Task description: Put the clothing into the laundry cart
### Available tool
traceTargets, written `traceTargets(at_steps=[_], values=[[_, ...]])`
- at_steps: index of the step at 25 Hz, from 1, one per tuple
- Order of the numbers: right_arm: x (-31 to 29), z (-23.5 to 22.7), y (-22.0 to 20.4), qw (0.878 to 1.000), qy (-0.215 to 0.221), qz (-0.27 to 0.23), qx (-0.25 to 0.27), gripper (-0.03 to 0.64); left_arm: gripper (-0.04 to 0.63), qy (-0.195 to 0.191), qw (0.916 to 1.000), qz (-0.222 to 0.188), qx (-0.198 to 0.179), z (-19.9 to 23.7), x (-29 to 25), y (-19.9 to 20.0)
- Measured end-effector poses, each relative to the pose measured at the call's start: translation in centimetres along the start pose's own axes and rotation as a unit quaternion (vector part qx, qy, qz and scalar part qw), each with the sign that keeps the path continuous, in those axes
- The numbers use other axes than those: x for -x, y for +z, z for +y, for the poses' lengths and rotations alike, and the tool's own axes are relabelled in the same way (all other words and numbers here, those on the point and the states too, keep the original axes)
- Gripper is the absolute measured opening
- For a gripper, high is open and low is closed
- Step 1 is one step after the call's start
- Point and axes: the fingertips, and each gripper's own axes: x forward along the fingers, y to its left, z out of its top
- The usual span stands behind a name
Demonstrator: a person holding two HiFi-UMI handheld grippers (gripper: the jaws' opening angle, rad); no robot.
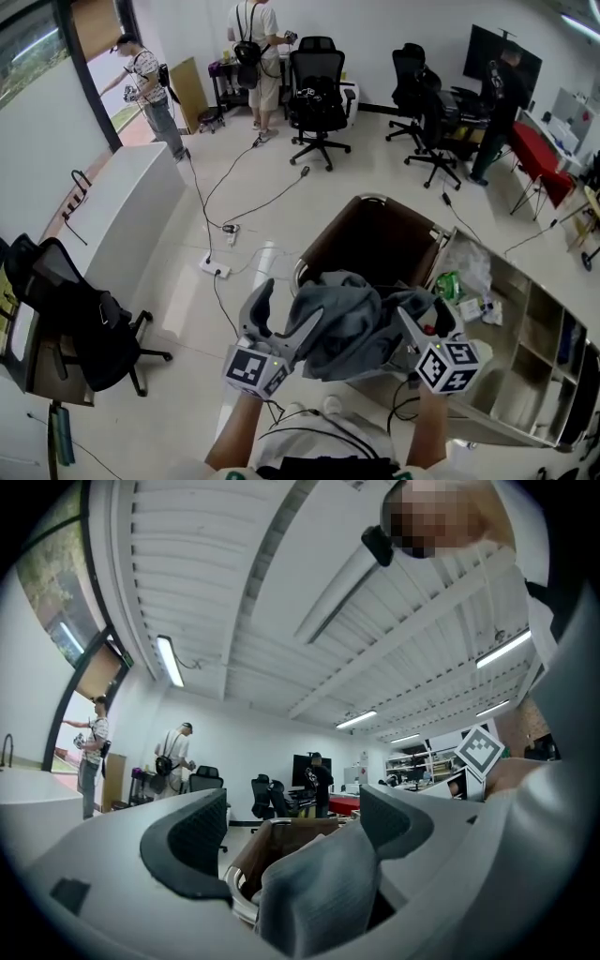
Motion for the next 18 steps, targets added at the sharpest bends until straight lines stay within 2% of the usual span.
traceTargets(at_steps=[3,7,9,12,14,18], values=[[1.3,-0.6,0.7,1.000,-0.019,-0.018,0.002,0.462,0.417,-0.015,0.9999,0.000,-0.001,-0.7,-0.5,0.2],[2.5,0.1,3.1,0.996,-0.027,-0.089,-0.010,0.462,0.417,-0.027,0.9996,-0.002,-0.007,-1.7,-1.2,0.7],[2.8,1.2,4.1,0.991,-0.028,-0.124,0.029,0.462,0.417,-0.018,0.9997,0.010,-0.012,-1.8,-1.2,0.6],[3.3,2.9,4.8,0.978,-0.049,-0.165,0.115,0.462,0.417,-0.006,0.9996,0.008,-0.026,-1.7,-1.0,0.8],[3.6,3.7,4.9,0.973,-0.058,-0.180,0.130,0.462,0.417,0.002,0.9994,0.005,-0.034,-1.9,-0.7,1.3],[3.9,4.2,4.7,0.970,-0.064,-0.193,0.132,0.459,0.417,0.027,0.9983,0.012,-0.051,-1.4,0.2,1.1]])
